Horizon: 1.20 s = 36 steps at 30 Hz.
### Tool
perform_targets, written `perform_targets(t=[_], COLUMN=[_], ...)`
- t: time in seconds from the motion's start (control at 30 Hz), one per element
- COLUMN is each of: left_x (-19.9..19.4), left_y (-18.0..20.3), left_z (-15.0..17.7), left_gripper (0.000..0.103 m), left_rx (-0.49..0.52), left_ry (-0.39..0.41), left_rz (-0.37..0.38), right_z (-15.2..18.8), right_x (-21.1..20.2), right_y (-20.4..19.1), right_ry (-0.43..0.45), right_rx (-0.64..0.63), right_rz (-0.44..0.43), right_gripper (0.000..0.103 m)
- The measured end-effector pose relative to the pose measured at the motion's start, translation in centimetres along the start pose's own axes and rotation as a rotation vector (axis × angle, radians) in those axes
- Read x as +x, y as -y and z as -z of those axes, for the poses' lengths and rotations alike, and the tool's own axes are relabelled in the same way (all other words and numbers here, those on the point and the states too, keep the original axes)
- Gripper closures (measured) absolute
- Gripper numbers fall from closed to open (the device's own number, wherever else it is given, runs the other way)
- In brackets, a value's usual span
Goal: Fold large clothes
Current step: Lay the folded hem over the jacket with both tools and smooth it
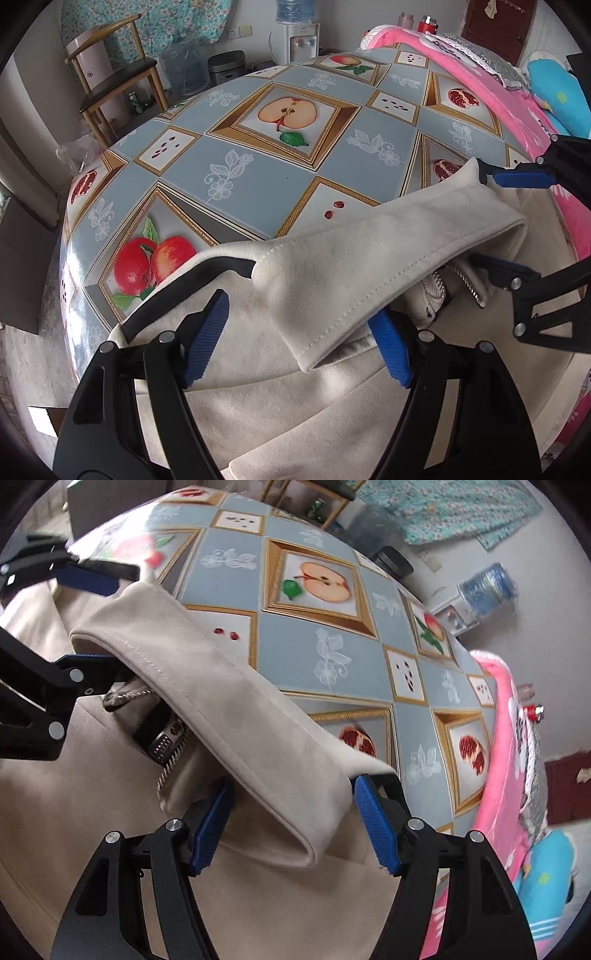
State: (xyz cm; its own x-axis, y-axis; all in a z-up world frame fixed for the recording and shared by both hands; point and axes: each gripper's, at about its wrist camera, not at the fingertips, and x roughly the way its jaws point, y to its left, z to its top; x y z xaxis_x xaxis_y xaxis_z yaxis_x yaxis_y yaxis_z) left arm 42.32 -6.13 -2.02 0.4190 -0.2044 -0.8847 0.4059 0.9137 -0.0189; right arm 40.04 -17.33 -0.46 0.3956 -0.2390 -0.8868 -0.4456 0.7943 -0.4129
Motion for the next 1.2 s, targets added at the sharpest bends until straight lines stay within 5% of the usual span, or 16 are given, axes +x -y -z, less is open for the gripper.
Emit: perform_targets(t=[0.17, 0.27, 0.33, 0.47, 0.6, 0.83, 1.1, 1.2], left_x=[-0.4, -0.6, -0.6, -0.5, -0.5, 0.0, -0.3, 0.0], left_y=[0.1, 0.1, 0.2, 0.2, -0.2, -0.4, -0.3, -0.1], left_z=[-0.1, -0.1, -0.2, -0.4, -0.7, -1.1, -0.1, 0.6], left_gripper=[0.031, 0.031, 0.031, 0.031, 0.031, 0.032, 0.033, 0.033], left_rx=[0.001, 0.001, 0.004, -0.008, -0.039, -0.078, -0.059, -0.036], left_ry=[0.013, 0.017, 0.015, 0.013, 0.015, 0.002, -0.012, -0.024], left_rz=[0.002, 0.004, -0.001, -0.011, -0.026, -0.014, 0.044, 0.042], right_z=[1.5, 3.1, 4.3, 4.7, 4.1, 2.0, 2.9, 3.1], right_x=[-2.4, -5.5, -6.9, -5.2, -2.1, 1.5, 2.8, 1.8], right_y=[2.6, 4.9, 5.7, 5.0, 3.6, 4.1, 3.5, 3.9], right_ry=[0.094, 0.236, 0.311, 0.264, 0.180, 0.136, 0.031, 0.071], right_rx=[0.144, 0.299, 0.392, 0.474, 0.531, 0.647, 0.575, 0.572], right_rz=[-0.057, -0.206, -0.346, -0.544, -0.506, -0.514, -0.594, -0.592], right_gripper=[0.037, 0.037, 0.049, 0.084, 0.095, 0.096, 0.096, 0.096])
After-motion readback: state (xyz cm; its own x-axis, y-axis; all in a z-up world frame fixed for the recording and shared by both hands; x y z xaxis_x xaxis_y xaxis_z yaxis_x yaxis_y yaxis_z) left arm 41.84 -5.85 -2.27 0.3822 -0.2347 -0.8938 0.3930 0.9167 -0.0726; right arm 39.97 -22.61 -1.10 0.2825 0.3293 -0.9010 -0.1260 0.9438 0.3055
